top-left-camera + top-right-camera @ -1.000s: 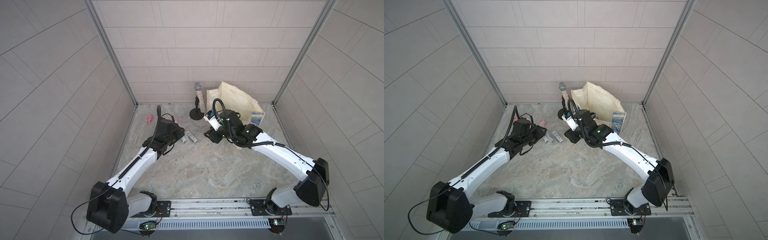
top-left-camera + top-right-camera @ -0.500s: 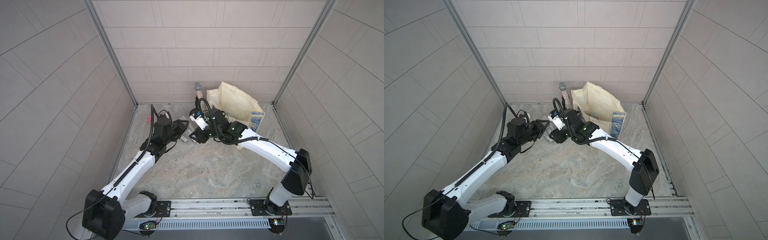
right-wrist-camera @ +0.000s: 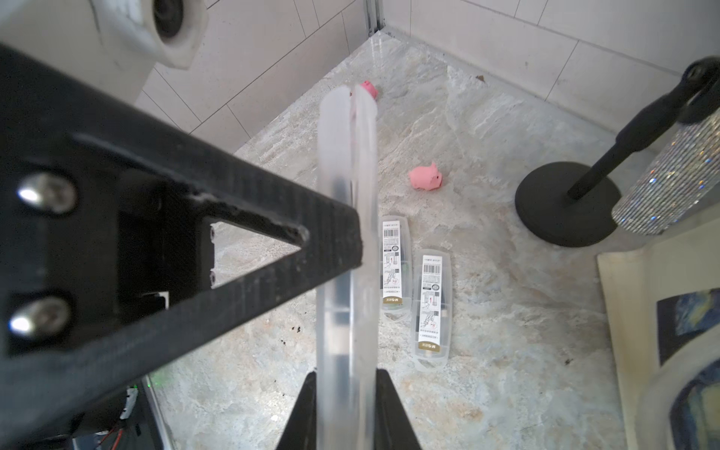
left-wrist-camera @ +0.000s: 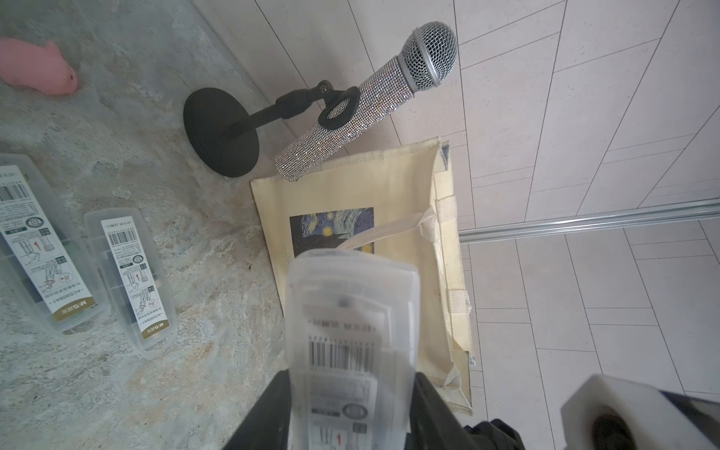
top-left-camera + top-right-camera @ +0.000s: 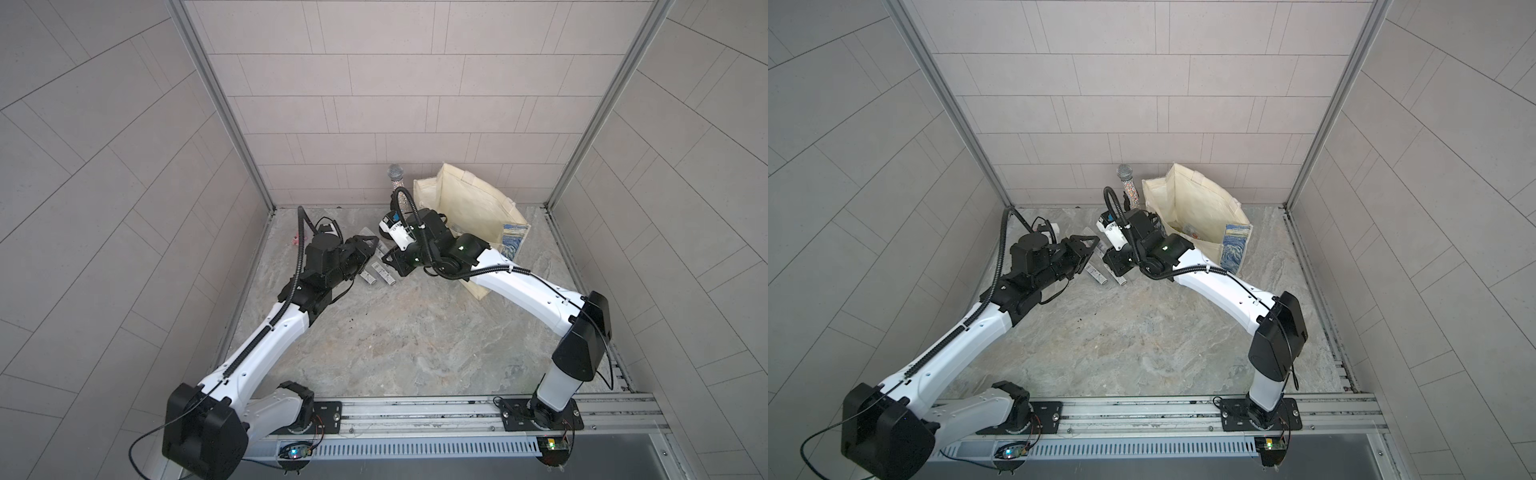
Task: Put the compass set into the canvas bag
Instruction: Place the compass set in the canvas bag.
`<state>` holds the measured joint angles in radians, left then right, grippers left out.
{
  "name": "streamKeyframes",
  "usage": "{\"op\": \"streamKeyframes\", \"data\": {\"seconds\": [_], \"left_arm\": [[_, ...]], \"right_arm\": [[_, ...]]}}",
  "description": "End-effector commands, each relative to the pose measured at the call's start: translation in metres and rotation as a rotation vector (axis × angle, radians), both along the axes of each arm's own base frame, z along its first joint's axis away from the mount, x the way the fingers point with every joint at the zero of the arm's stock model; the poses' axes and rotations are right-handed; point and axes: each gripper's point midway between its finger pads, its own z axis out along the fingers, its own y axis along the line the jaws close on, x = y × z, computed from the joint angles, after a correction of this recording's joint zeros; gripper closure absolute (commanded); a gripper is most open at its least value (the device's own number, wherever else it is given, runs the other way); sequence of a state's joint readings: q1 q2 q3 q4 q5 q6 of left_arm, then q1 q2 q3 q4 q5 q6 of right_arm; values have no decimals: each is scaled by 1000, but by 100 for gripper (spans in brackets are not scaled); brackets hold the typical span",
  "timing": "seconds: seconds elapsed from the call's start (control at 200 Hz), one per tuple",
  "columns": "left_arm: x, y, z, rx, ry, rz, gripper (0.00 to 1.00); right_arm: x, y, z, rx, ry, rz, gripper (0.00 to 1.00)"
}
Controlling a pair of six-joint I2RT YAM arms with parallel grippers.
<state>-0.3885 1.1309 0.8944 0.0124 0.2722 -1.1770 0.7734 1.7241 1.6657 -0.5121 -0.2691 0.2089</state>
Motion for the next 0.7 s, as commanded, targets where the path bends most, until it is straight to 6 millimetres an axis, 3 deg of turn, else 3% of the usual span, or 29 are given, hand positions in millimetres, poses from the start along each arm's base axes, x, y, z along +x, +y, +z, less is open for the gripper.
{"op": "streamKeyframes", "data": {"seconds": [0.0, 0.055, 0.125, 0.215, 0.34, 0.415, 0.515, 0.696], "left_arm": [[-1, 6, 22, 6, -50, 29, 33], [-2, 17, 18, 48, -40, 51, 17], [-4, 34, 15, 136, -18, 66, 8], [-6, 51, 10, 258, 12, 63, 7], [-6, 58, -1, 384, 36, 38, 7], [-3, 60, -15, 453, 77, 18, 7], [2, 71, -41, 537, 171, 38, 10], [16, 77, -74, 619, 264, 52, 11]], "right_arm": [[-4, -4, 22, -11, -63, 10, 100], [-1, -16, 33, -22, -90, -15, 100], [6, -39, 51, -46, -138, -72, 100], [21, -83, 77, -94, -215, -170, 100], [50, -155, 106, -95, -278, -354, 100], [65, -192, 105, -143, -266, -426, 100], [84, -221, 95, -190, -210, -452, 100], [116, -228, 70, -293, -133, -414, 100]]}}
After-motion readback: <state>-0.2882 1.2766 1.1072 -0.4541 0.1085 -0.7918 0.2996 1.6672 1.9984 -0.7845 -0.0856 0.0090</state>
